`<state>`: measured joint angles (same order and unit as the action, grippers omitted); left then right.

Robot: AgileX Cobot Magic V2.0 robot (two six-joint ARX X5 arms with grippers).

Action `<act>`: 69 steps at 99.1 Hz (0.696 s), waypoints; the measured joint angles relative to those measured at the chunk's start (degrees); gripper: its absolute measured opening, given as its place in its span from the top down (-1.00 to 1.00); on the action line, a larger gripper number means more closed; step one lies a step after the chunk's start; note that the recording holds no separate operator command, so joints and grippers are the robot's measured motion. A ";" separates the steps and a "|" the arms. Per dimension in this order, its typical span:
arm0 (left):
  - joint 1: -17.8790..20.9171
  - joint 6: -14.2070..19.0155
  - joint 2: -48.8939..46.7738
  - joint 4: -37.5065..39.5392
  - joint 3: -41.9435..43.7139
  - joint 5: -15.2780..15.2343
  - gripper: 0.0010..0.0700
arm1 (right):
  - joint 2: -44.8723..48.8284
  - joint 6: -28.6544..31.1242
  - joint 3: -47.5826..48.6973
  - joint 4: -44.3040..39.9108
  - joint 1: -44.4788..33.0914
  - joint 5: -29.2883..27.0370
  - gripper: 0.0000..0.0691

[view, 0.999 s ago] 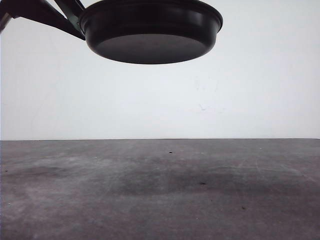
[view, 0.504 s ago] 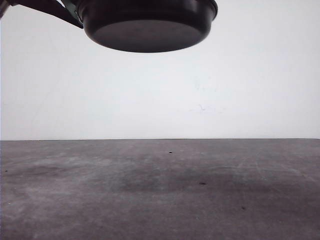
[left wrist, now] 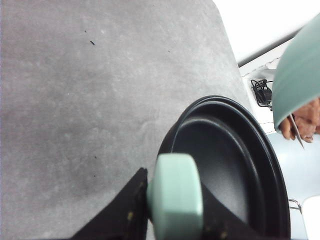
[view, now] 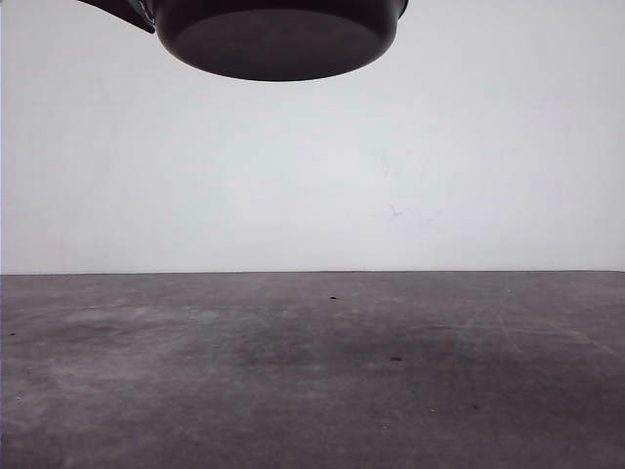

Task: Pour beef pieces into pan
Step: 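Tilt the bowl with the right gripper, pouring beef cubes into the pan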

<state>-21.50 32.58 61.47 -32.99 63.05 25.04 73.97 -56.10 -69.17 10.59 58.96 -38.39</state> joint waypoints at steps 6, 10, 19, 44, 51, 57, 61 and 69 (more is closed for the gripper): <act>0.00 0.00 0.00 -0.02 0.00 0.00 0.86 | 0.00 -3.23 0.00 0.42 0.37 1.18 0.96; 0.00 0.00 0.00 0.00 0.00 0.00 0.86 | 0.00 -5.20 0.00 0.70 0.63 2.05 0.96; 0.02 0.00 0.00 0.00 0.00 0.02 0.86 | 0.00 -8.74 0.00 1.66 0.77 2.84 0.96; 0.72 -0.02 0.17 0.00 0.00 0.00 0.86 | 0.00 -13.03 0.00 3.87 0.85 4.48 0.96; 0.74 -0.02 0.20 -0.02 0.00 -0.02 0.86 | 0.00 -13.27 0.00 4.52 0.85 5.29 0.96; 0.72 -0.02 0.26 -0.02 0.00 0.00 0.86 | 0.00 -13.94 0.00 5.53 0.85 5.44 0.96; 0.74 -0.02 0.28 -0.02 0.00 0.00 0.86 | 0.00 -14.23 0.00 6.14 0.85 5.75 0.96; 0.92 -0.02 0.35 0.02 0.00 0.00 0.86 | 0.00 -14.82 0.00 6.45 0.85 6.88 0.96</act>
<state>-20.58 32.56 61.82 -32.97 63.05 25.04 73.97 -70.91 -69.17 17.04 59.81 -31.51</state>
